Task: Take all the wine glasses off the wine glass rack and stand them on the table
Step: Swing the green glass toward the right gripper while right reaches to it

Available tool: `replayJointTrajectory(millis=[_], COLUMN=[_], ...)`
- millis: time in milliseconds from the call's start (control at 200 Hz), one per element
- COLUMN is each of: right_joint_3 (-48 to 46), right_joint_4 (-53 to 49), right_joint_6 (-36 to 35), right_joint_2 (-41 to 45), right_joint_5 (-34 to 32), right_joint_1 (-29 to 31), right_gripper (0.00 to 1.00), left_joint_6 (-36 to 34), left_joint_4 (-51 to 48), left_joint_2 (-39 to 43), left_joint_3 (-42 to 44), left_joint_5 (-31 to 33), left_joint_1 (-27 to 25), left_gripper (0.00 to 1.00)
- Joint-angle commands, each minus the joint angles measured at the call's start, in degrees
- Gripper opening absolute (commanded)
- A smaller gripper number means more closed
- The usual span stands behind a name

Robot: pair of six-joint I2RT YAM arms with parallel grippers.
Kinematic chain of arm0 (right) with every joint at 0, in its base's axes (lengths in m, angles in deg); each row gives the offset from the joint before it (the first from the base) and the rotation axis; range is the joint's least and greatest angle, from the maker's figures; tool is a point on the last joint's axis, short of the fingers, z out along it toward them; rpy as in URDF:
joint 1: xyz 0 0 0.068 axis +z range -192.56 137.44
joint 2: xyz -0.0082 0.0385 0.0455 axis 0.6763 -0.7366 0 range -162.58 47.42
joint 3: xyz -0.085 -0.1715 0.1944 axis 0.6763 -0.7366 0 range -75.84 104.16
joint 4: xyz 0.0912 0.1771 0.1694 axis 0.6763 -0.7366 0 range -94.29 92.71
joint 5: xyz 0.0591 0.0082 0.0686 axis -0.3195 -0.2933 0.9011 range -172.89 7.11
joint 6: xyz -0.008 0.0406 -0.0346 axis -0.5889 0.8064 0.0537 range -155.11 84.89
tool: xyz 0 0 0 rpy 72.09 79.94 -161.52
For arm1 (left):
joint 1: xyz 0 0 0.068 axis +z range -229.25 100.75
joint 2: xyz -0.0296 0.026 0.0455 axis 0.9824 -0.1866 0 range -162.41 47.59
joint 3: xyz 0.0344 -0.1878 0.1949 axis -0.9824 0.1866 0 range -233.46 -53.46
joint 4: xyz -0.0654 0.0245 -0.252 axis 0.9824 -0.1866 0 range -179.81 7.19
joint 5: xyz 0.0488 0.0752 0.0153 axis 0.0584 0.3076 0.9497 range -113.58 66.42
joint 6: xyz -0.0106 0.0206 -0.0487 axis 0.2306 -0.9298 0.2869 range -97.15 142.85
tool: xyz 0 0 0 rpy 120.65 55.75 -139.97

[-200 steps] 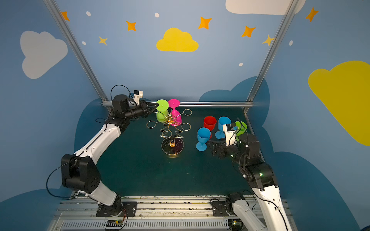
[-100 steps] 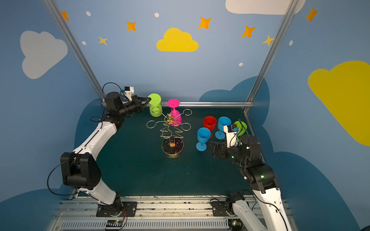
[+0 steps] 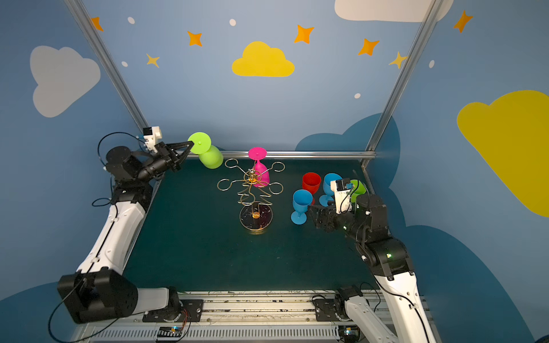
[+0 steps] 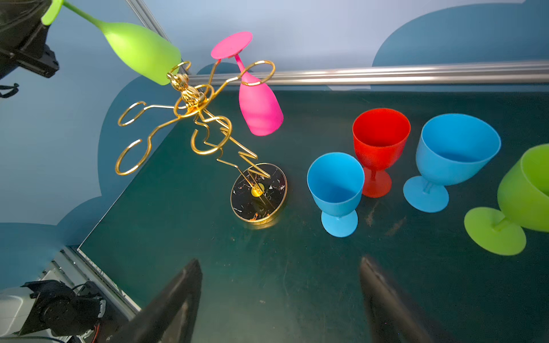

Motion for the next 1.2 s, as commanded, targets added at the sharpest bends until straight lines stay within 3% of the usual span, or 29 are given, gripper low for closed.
replayJointTrajectory(millis=[0, 180, 350, 456, 681, 876, 1196], right_joint_3=[2.8, 5.2, 7.1, 8.1, 8.2, 7.3, 11.5], right_joint_4=[3.4, 7.9, 12.1, 14.5, 24.0, 34.0, 37.0], right_joint_6=[-1.5, -2.7, -7.3, -11.0, -20.2, -26.5, -31.5], right_joint_2=[-1.4, -4.3, -6.9, -8.0, -10.1, -13.9, -22.7], right_joint_5=[3.1, 6.2, 4.2, 1.9, 1.0, 3.5, 3.8], right_joint_1=[0.4, 3.6, 12.6, 18.3, 26.0, 28.0, 29.9], right_gripper=[0.82, 0.82, 0.82, 0.82, 0.82, 0.85, 0.88], left_joint_6=[5.8, 4.6, 8.3, 11.8, 11.9, 12.2, 12.3], left_joint_4=[3.9, -1.6, -1.9, 1.8, 2.4, 2.7, 2.6], left_joint_2=[4.9, 12.1, 14.5, 14.9, 13.8, 11.7, 9.2], left_joint_3=[2.6, 0.2, -2.1, -1.9, -2.7, -3.7, -5.1], left_joint_5=[-6.6, -11.1, -12.4, -12.3, -11.4, -10.6, -10.4], left_joint_1=[3.1, 4.9, 4.3, 1.5, -6.5, -12.1, -17.6], left_gripper=[0.03, 0.03, 0.03, 0.03, 0.03, 0.03, 0.03])
